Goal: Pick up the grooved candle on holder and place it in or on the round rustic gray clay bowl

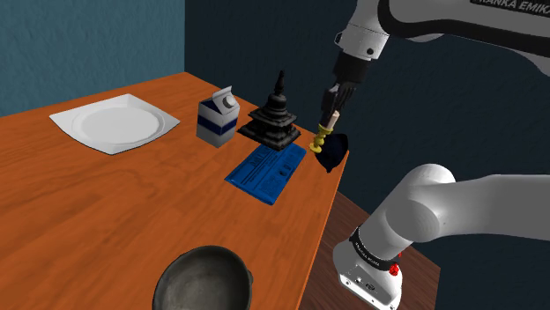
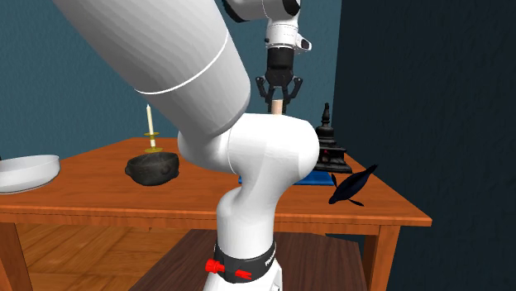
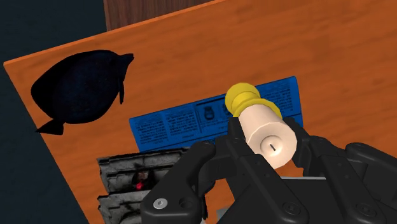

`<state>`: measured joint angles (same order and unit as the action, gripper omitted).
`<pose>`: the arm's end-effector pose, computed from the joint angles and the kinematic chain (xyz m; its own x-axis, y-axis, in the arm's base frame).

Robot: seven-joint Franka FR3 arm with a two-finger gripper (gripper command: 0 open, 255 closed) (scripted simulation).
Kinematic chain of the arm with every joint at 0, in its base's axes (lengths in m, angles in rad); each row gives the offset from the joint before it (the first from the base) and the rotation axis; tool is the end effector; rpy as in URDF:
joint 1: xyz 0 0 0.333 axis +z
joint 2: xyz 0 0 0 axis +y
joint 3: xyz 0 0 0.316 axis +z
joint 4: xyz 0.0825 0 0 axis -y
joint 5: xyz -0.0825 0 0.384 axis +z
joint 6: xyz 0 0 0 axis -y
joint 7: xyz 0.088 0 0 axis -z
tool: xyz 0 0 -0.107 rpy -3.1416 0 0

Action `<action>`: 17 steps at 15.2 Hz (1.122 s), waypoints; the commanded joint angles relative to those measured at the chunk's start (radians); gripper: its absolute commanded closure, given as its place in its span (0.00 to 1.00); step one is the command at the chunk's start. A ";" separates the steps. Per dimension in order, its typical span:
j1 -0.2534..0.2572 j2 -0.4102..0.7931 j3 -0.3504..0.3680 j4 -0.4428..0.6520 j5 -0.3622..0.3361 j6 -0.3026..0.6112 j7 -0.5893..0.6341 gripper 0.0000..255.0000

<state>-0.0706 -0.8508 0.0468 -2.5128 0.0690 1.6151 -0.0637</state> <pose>0.2901 0.0028 0.5393 0.9988 0.0193 -0.0452 0.0176 -0.9992 -0.0365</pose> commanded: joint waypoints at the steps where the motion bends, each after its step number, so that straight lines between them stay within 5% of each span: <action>1: 0.021 -0.013 0.044 0.010 0.037 -0.021 0.050 1.00; 17: 0.141 0.063 0.415 0.174 0.304 -0.039 0.442 1.00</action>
<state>0.0673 -0.8046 0.4335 -2.3575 0.3574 1.5703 0.3496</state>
